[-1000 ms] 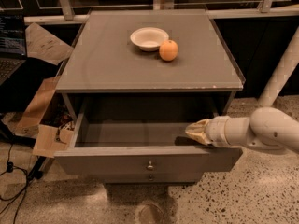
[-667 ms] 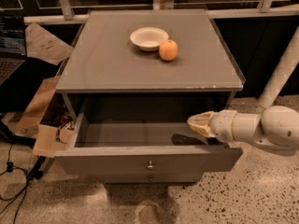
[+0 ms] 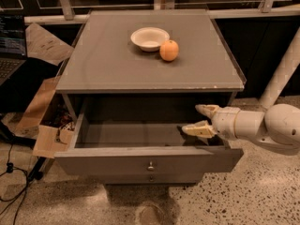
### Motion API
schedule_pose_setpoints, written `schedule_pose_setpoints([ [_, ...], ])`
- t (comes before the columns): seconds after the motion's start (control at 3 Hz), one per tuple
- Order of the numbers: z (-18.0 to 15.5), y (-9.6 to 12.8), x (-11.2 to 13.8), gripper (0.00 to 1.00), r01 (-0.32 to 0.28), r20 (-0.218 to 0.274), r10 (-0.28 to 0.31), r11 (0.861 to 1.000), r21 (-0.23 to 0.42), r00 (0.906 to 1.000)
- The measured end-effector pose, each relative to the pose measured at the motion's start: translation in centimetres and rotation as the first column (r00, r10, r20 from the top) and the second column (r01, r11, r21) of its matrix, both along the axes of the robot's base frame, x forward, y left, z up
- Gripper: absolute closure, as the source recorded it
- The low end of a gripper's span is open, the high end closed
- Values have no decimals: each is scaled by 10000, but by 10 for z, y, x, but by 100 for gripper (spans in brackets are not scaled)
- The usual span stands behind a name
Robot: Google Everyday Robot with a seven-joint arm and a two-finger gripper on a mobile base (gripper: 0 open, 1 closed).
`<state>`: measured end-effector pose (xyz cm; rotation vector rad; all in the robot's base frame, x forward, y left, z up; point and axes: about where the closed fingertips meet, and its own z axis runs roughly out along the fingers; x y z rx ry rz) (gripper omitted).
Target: Open top drawer
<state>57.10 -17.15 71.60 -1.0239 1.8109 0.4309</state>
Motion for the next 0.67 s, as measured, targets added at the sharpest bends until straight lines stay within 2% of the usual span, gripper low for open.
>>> schedule_pose_setpoints([
  [0.33,0,0,0,0,-1,0,1,10000,0,10000],
  [0.67,0,0,0,0,-1,0,1,10000,0,10000],
])
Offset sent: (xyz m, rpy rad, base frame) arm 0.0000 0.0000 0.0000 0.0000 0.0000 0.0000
